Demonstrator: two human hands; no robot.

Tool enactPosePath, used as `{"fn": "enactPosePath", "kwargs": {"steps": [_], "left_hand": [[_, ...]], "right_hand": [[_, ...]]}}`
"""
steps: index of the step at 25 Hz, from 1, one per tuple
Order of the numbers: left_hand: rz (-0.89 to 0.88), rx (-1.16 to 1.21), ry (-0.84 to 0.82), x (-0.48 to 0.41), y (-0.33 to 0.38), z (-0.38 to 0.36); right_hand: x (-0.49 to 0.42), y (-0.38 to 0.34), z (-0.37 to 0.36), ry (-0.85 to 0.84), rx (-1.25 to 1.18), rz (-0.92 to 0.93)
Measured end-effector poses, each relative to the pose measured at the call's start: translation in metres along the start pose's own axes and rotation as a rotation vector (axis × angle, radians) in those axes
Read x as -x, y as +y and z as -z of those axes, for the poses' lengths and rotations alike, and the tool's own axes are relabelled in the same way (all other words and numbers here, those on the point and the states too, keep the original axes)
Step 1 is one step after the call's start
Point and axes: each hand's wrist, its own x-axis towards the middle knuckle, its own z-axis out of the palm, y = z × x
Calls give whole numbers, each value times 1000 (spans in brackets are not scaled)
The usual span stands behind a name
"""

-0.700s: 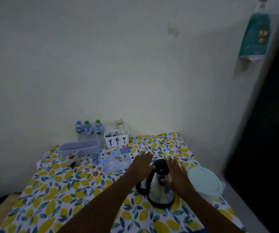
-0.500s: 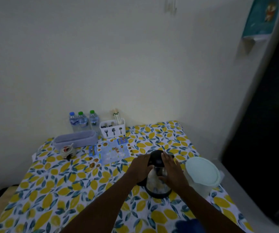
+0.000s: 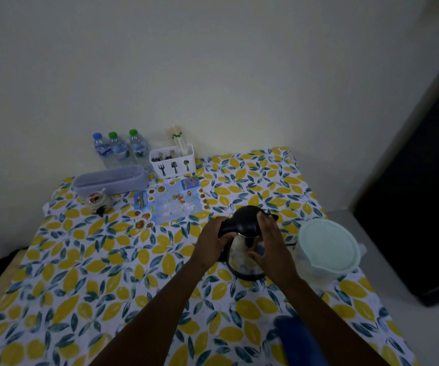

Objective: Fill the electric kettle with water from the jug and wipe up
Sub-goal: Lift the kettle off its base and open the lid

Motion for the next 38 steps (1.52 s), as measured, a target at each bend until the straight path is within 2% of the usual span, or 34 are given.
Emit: {"fn": "enactPosePath", "kwargs": {"steps": [6, 9, 12, 18, 24, 30, 33, 38], "left_hand": [[190, 182, -14, 2, 13, 8], [147, 221, 12, 18, 23, 15], [144, 263, 36, 49, 23, 30], [210, 263, 59, 129, -5, 64], [313, 291, 66, 196, -42, 87], [303, 272, 63, 216, -67, 102], [229, 182, 107, 218, -72, 97], [37, -220, 214, 205, -44, 75]], "right_hand": [[5, -14, 4, 29, -27, -42], [22, -27, 10, 89, -50, -45], [45, -44, 12, 94, -22, 47], [95, -86, -11, -10, 8, 182], [126, -107, -49, -192, 74, 168], [135, -122, -74, -214, 52, 145], [139, -123, -77, -180, 72, 134], [142, -125, -75, -193, 240, 168]]}}
